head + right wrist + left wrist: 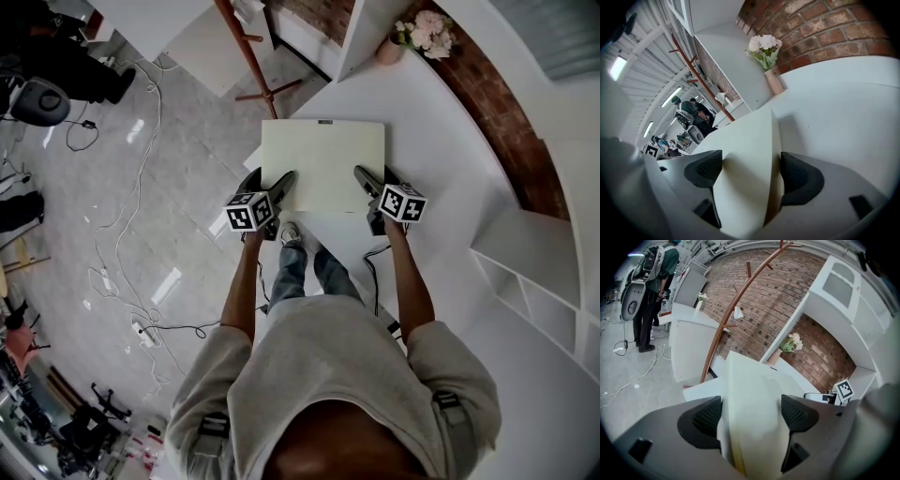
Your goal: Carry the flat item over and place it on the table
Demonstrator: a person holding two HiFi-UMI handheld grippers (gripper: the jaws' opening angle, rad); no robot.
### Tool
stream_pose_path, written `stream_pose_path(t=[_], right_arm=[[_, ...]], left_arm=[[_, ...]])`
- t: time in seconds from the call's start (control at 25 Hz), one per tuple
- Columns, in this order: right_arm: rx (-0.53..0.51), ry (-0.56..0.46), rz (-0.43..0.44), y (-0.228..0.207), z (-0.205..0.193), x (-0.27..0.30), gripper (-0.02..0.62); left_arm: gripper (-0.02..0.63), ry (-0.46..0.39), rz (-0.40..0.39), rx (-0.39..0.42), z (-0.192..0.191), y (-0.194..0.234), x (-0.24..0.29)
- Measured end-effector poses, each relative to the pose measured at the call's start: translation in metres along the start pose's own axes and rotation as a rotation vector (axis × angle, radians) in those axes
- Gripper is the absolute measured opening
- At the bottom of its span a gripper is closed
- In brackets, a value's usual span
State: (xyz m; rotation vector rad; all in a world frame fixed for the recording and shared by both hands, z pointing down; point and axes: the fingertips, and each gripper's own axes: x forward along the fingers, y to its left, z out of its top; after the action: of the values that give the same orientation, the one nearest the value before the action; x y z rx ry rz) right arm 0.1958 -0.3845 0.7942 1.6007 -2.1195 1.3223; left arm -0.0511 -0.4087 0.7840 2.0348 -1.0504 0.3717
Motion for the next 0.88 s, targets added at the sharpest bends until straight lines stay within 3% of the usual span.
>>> stream_pose_path(t=[0.28, 0.52, 0.88], right_arm=[[0.013, -0.010, 0.014, 0.001, 0.001, -0.001, 0.396], [0.015, -0.053, 0.012, 0.005, 0.011, -0.015, 0.396], [-0.065, -0.120, -0.019, 0.017, 0.024, -0.044, 0.394]], left_arm=[[0.411, 0.001, -0.012, 0.002, 0.002, 0.001, 0.000], [0.411, -0.046, -0.001, 0.010, 0.020, 0.005, -0.016], [0.411, -0.091, 0.029, 0.083, 0.027, -0.001, -0.049]])
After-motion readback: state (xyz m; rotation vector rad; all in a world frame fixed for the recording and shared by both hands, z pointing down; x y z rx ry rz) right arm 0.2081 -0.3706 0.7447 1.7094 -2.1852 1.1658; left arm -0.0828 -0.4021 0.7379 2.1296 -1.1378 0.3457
